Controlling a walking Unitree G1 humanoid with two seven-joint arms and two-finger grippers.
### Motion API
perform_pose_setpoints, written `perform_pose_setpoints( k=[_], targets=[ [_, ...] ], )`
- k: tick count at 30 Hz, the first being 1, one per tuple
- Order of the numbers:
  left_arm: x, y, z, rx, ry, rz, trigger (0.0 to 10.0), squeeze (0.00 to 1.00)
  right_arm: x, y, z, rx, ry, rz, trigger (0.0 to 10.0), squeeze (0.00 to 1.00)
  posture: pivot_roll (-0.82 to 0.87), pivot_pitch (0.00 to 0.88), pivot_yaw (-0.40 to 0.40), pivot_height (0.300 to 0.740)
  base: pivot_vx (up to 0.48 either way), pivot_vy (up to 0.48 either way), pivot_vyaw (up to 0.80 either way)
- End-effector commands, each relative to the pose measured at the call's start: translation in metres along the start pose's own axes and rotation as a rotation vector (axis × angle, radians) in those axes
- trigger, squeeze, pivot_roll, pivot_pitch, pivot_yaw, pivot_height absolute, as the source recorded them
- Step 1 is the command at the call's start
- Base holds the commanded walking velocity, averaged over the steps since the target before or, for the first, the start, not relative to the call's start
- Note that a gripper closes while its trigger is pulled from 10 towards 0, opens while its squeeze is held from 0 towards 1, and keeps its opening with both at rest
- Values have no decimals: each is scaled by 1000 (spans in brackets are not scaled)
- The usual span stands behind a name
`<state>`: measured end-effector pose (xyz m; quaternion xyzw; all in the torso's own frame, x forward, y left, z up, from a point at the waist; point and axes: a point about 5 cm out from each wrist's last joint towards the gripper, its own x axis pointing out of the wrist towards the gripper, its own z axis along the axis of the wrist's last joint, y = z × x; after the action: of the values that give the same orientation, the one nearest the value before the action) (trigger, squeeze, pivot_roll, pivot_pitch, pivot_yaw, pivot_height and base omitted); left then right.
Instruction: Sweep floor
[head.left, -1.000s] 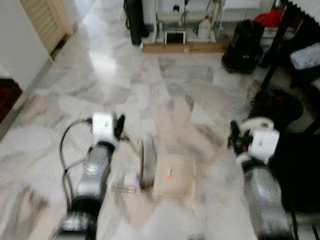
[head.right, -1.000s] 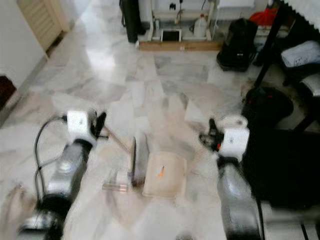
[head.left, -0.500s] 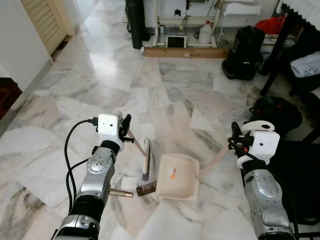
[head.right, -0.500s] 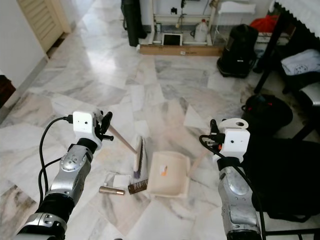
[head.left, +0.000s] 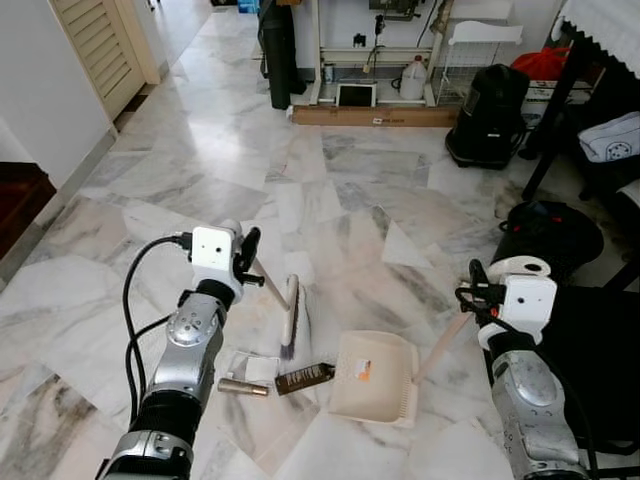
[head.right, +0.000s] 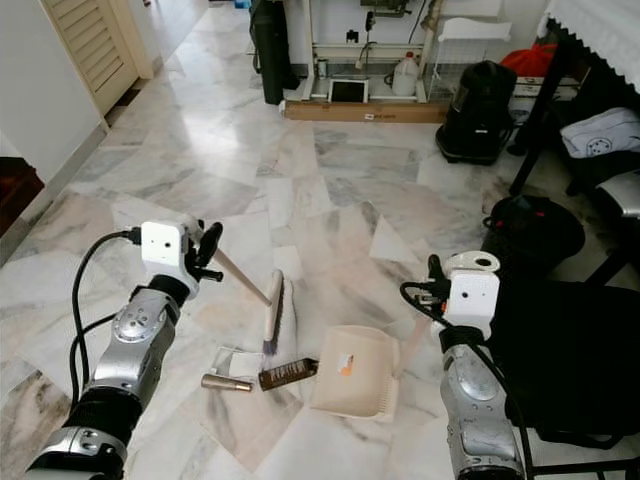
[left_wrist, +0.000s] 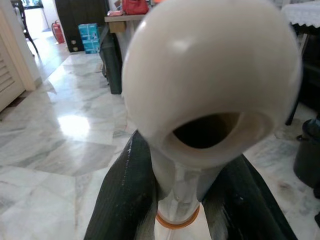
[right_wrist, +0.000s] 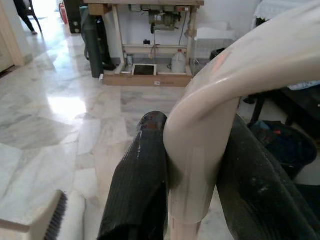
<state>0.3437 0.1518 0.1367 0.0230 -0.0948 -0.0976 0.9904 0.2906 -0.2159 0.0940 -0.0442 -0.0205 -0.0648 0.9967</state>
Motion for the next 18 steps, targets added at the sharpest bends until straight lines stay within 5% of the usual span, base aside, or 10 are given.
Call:
perform_pose_setpoints(
  k=[1,18],
  targets=[
    [3,6,17,20,-69,3,10000,0,5,-1,7,-3,-47,-15,10000,0,25,125,48,740,0,0,0],
    [5,6,29,32,-100,-20,10000,0,5,1,-18,3,26,-47,10000,0,57,142,40,740,0,0,0]
  ],
)
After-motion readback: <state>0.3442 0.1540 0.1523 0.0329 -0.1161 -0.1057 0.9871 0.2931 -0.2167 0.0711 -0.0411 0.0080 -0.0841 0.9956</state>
